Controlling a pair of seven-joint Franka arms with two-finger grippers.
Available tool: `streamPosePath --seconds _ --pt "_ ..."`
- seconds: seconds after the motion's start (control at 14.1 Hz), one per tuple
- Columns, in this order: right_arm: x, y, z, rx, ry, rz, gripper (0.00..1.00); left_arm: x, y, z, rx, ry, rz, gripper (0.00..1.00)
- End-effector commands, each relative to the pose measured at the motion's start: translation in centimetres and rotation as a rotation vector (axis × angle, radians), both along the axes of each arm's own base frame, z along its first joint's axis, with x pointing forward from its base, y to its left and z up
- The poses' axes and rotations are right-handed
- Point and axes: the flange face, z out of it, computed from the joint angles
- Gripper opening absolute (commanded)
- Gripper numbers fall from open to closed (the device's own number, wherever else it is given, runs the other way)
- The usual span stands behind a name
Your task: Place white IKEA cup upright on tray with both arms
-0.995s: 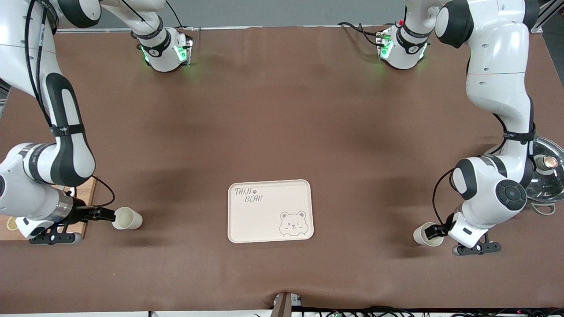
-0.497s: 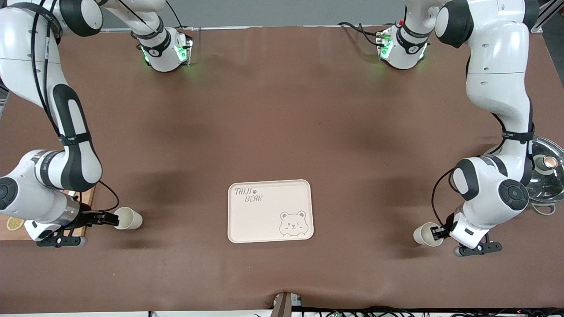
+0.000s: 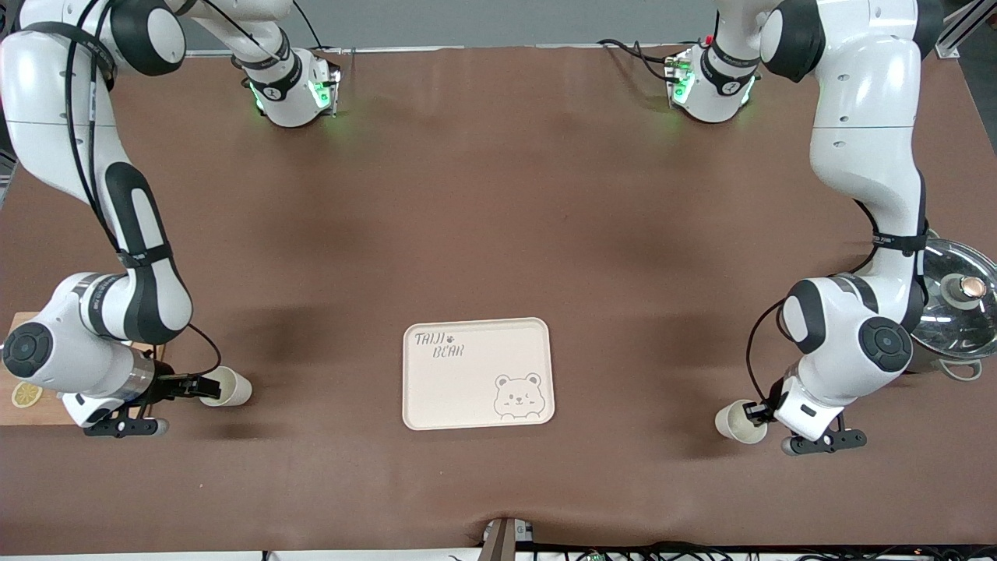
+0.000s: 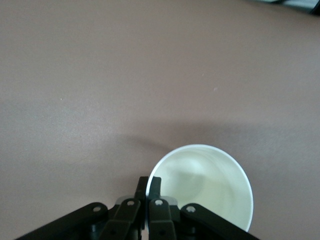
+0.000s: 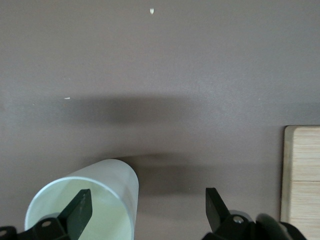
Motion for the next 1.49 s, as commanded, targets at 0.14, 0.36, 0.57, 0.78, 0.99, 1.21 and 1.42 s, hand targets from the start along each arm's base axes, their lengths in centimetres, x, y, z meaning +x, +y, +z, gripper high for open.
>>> streamPosePath --seconds 0.14,0.36,0.57,0.78,0.99,1.21,1.42 --pt "0.3 -0.3 -0.7 0.000 -0.008 0.012 1.00 -0.4 -1.9 2.1 -0.015 0.040 0.071 0.00" --pt "0.3 -0.2 -0.8 0.000 -0.007 0.014 1.00 -0.6 -5.4 3.7 -0.009 0.071 0.139 0.00" --pt "0.4 0.0 -0.8 0.001 -0.007 0.014 0.70 -1.2 -10.0 5.1 0.025 0.089 0.218 0.00" --pt "0.4 0.1 -0.7 0.002 -0.008 0.015 0.45 -2.4 -15.2 5.4 0.004 0.084 0.316 0.00" --pt "0.4 0.2 -0.6 0.001 -0.010 0.019 0.19 -4.0 -20.4 5.6 -0.009 0.087 0.401 0.00" --pt "0.5 0.5 -0.6 0.001 -0.010 0.022 0.00 -5.5 -24.8 6.5 -0.019 0.081 0.466 0.00" --pt "0.5 0.5 -0.6 0.002 -0.010 0.021 0.00 -7.2 -29.4 7.0 -0.046 0.071 0.515 0.00"
